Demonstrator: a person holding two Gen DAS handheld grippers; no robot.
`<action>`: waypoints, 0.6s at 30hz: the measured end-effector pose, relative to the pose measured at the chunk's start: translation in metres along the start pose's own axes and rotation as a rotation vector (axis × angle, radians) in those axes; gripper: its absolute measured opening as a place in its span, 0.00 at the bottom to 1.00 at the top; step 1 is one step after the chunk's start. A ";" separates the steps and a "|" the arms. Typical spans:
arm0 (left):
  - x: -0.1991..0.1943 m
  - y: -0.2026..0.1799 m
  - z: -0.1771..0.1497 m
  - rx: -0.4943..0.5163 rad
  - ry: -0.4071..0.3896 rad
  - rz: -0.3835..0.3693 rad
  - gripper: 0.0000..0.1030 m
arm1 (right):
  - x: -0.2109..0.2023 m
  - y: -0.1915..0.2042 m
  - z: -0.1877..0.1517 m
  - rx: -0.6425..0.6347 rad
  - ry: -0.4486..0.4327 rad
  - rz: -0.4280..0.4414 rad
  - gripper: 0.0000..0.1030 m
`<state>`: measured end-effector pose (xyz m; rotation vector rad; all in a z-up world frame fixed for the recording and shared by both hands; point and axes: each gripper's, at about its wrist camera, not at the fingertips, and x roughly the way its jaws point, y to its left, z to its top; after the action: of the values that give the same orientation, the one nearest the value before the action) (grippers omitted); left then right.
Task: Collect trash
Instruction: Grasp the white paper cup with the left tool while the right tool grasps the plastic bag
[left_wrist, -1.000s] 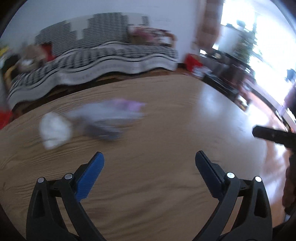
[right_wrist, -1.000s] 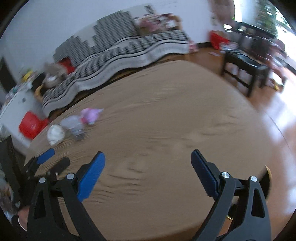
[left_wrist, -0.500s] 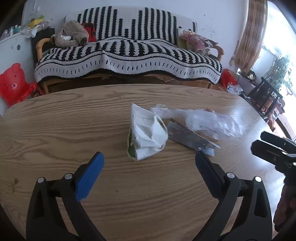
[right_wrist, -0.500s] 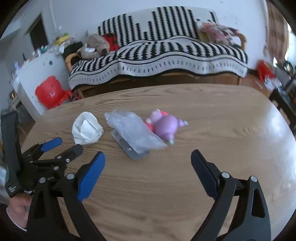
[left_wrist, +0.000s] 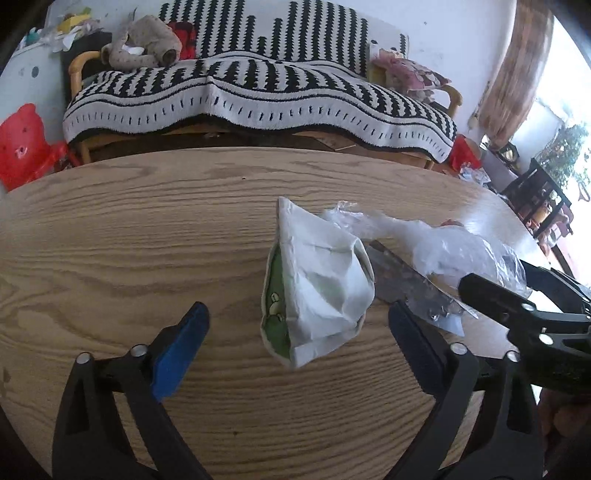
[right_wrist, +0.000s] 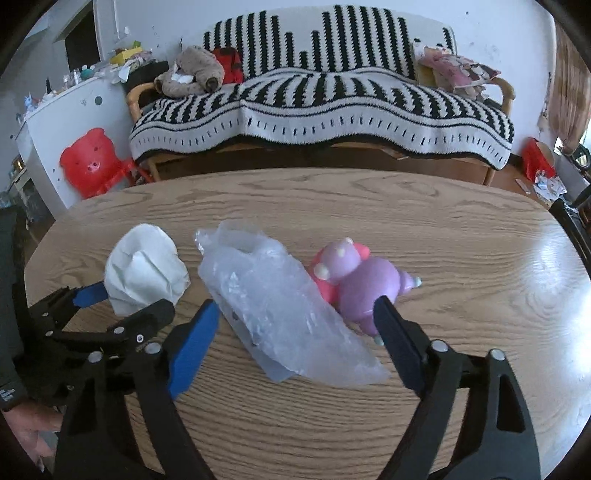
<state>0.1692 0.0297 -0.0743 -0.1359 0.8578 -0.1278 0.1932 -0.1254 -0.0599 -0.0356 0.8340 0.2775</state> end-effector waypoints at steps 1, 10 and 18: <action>0.000 -0.002 0.000 0.008 0.000 -0.004 0.79 | 0.003 0.001 -0.001 -0.008 0.008 -0.004 0.68; -0.012 -0.007 -0.002 0.027 -0.011 0.001 0.42 | 0.000 0.005 -0.009 -0.003 0.017 0.039 0.09; -0.044 -0.016 -0.002 0.036 -0.056 0.012 0.42 | -0.063 -0.009 -0.013 0.046 -0.085 0.056 0.08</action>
<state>0.1386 0.0209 -0.0398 -0.0997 0.7995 -0.1274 0.1457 -0.1498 -0.0235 0.0421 0.7575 0.3105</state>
